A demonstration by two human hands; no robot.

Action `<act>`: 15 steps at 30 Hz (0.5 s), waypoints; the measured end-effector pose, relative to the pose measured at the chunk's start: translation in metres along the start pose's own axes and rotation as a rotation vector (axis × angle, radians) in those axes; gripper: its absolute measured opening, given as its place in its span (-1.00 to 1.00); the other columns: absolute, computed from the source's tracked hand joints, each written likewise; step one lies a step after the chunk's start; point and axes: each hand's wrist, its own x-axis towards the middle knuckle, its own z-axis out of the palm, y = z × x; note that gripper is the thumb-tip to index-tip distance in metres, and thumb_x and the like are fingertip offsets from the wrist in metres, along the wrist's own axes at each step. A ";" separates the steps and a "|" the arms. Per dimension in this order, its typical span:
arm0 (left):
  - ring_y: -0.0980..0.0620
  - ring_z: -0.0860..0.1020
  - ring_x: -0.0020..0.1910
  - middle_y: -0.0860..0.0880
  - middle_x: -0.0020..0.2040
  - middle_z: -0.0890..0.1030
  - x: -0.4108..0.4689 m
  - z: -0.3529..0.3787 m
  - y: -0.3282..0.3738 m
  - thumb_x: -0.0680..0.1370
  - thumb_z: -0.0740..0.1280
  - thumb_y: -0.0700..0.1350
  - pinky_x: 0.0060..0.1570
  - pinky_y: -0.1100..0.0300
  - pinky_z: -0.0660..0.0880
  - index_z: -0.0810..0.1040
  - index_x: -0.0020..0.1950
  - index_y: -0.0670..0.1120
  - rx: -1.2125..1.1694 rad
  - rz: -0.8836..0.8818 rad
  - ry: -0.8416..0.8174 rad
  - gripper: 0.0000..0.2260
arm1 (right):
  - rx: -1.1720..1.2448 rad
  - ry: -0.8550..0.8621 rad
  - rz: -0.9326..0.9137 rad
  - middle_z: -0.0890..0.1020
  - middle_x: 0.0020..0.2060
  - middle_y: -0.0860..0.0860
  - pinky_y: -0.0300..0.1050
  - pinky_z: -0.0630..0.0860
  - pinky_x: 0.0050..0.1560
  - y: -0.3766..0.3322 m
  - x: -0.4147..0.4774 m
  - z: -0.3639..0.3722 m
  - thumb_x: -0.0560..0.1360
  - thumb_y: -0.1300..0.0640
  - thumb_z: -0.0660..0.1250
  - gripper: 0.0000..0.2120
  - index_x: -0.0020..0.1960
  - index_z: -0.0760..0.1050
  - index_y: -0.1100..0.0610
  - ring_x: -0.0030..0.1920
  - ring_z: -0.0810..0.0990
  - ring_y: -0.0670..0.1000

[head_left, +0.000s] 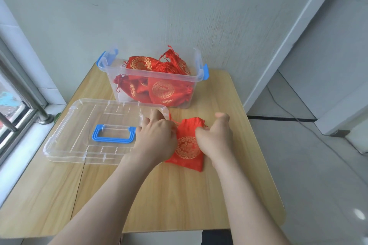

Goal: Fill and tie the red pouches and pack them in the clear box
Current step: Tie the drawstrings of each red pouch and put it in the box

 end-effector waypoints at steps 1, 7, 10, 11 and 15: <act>-0.22 0.40 0.14 -0.03 0.15 0.39 0.000 0.000 0.002 0.63 0.11 -0.03 0.15 -0.07 0.40 0.70 0.10 0.04 -0.007 -0.010 0.002 -0.65 | 0.085 -0.001 -0.009 0.63 0.11 0.03 -0.08 0.52 -0.01 -0.002 -0.002 -0.001 0.57 0.16 0.34 -0.48 0.51 0.35 0.07 0.08 0.65 0.08; -0.19 0.49 0.17 -0.07 0.07 0.66 0.006 -0.017 0.023 0.59 0.07 0.14 0.27 -0.18 0.44 0.65 -0.06 -0.14 -0.666 -0.231 -0.011 -0.54 | 0.413 0.002 -0.138 0.76 -0.18 -0.06 0.10 0.72 -0.04 -0.011 -0.011 -0.001 0.52 0.14 0.35 -0.82 0.03 0.70 -0.03 -0.14 0.74 -0.02; -0.03 0.48 -0.22 -0.06 -0.16 0.56 0.008 -0.025 0.024 0.69 0.18 0.09 -0.15 0.02 0.42 0.57 -0.11 -0.12 -1.053 -0.198 0.046 -0.64 | 0.470 0.021 -0.202 0.76 -0.21 -0.07 0.12 0.72 -0.03 -0.018 -0.013 -0.001 0.51 0.18 0.36 -0.82 -0.03 0.70 -0.03 -0.15 0.74 -0.03; -0.02 0.42 -0.25 -0.07 -0.19 0.50 0.009 -0.025 0.022 0.71 0.22 0.10 -0.16 0.04 0.36 0.57 -0.11 -0.13 -1.096 -0.164 0.074 -0.64 | 0.479 0.034 -0.217 0.76 -0.21 -0.09 0.12 0.72 -0.02 -0.019 -0.012 -0.001 0.51 0.20 0.37 -0.82 -0.06 0.70 -0.04 -0.15 0.74 -0.06; 0.04 0.40 -0.32 -0.08 -0.26 0.47 0.012 -0.027 0.016 0.71 0.32 0.00 -0.19 0.08 0.40 0.62 0.01 -0.23 -1.226 -0.038 0.180 -0.71 | 0.531 0.060 -0.222 0.77 -0.20 -0.11 0.15 0.73 0.01 -0.023 -0.011 -0.002 0.50 0.22 0.39 -0.80 -0.05 0.73 -0.04 -0.12 0.77 -0.06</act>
